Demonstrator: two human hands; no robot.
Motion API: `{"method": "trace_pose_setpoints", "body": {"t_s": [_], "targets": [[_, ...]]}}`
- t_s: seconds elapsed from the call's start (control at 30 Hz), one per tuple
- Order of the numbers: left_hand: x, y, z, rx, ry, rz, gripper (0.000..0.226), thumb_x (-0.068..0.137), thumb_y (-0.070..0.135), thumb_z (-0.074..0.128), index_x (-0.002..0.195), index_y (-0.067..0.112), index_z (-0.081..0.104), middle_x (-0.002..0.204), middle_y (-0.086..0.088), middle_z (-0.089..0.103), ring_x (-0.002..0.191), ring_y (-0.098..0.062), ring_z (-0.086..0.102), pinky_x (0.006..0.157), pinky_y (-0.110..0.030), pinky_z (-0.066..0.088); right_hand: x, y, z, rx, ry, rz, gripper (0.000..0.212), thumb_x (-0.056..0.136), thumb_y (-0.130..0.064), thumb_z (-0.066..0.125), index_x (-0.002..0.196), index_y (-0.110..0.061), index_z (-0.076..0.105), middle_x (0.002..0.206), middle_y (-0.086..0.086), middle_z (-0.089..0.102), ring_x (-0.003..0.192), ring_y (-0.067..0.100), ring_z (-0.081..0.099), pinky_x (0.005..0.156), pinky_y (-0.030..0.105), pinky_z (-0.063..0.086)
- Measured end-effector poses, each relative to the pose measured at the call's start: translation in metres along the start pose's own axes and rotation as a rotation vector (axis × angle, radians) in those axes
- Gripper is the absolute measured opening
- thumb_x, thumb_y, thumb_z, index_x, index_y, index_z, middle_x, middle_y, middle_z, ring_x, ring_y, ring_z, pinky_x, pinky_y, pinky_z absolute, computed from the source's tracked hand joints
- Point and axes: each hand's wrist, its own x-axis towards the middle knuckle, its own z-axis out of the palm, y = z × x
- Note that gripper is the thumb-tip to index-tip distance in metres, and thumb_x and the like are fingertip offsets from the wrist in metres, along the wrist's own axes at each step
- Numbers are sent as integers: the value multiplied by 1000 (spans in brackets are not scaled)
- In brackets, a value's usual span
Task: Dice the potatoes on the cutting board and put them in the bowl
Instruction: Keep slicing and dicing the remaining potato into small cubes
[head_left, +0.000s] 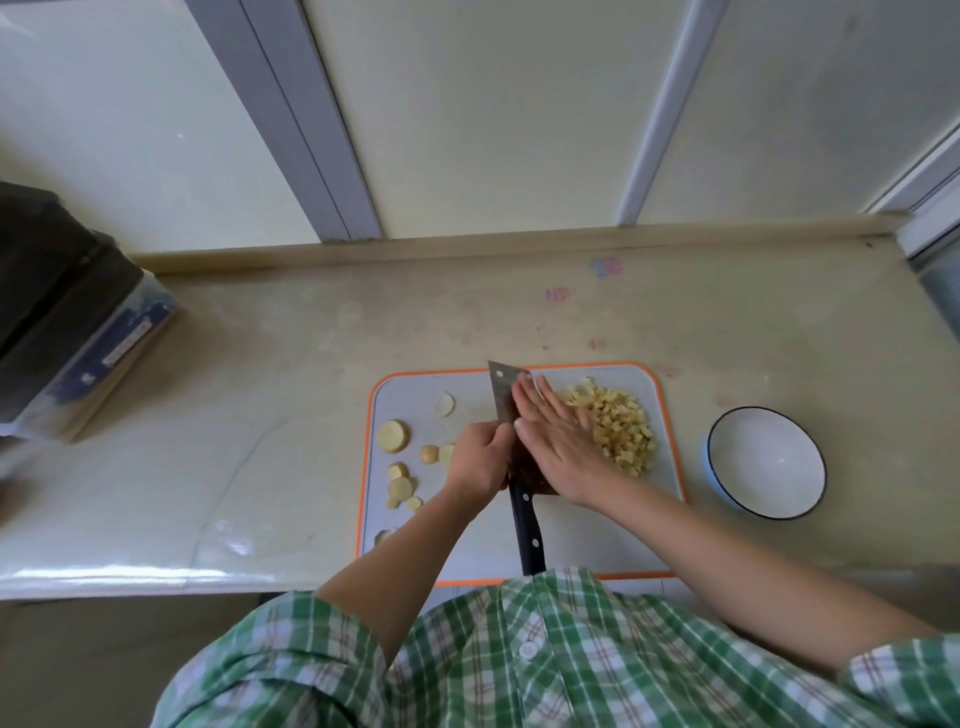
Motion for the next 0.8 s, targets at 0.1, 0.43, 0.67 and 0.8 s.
{"method": "trace_pose_setpoints", "body": {"t_s": [0.1,0.43,0.67,0.8], "targets": [[2,-1,-3,27,16,13,28,82,22,42,58,8,45,50,-8,45,43,-17,36,45,-24,29,5,5,4,-26,-11,77,57,103,-44,9,155,-22,4,161,-12,-5,144,1,-16,117,37,-3],[-5,-2,-13,155,33,70,30,89,20,43,61,8,42,58,-6,40,56,-15,34,54,-28,29,18,-5,-3,-25,17,78,58,102,-46,7,155,-21,8,161,-12,2,146,5,-12,114,35,-1],[0,-5,-20,230,231,25,34,90,13,43,59,13,28,55,-2,28,55,-16,26,53,-30,20,-3,10,3,-106,243,16,72,88,-54,16,146,-17,36,146,1,42,135,20,33,106,41,27],[5,-8,-15,314,238,-19,33,89,19,44,58,7,43,53,-13,50,51,-24,48,52,-34,35,-22,-14,6,297,22,-12,45,93,-26,49,137,-28,42,81,-2,56,72,15,54,66,34,42]]}}
